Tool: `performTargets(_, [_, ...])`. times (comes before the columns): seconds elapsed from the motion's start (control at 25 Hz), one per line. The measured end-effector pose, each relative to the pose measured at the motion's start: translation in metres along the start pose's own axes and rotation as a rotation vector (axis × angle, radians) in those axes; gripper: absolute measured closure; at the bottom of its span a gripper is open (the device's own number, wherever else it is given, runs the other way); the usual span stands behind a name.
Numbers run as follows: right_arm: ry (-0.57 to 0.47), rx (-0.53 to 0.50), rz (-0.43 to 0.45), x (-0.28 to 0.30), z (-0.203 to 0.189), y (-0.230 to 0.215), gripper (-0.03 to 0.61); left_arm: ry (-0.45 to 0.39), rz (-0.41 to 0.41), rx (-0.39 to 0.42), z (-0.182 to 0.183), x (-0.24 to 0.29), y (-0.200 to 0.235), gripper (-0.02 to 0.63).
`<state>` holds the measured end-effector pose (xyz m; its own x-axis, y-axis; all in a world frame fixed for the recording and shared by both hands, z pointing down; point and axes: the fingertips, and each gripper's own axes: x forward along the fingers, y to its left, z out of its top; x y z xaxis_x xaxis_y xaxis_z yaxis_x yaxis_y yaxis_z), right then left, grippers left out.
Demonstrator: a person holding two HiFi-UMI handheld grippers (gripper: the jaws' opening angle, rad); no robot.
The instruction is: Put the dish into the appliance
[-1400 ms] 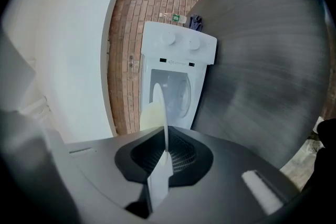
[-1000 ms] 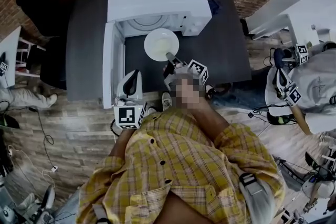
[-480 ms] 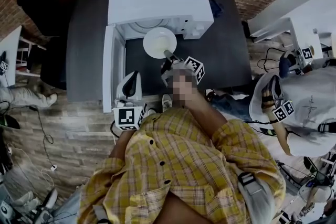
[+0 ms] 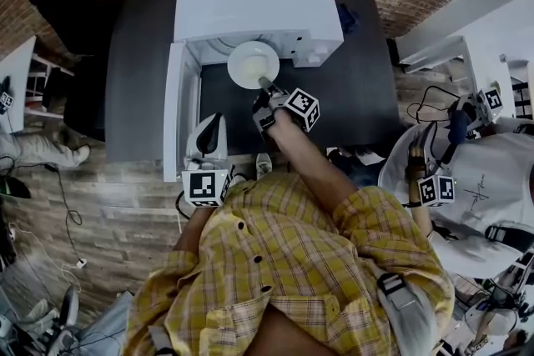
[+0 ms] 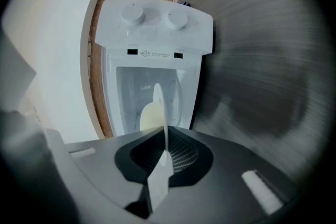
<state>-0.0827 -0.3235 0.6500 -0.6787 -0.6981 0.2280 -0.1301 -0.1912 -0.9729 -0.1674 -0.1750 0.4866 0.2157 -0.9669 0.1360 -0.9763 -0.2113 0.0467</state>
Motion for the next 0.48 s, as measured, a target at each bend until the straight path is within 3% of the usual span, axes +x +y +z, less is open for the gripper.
performTargets(0.48, [-0.044,0.022,0.005,0.036,0.025,-0.002,0.565,0.018,0.002,0.007,-0.005,0.007,-0.002,0.614])
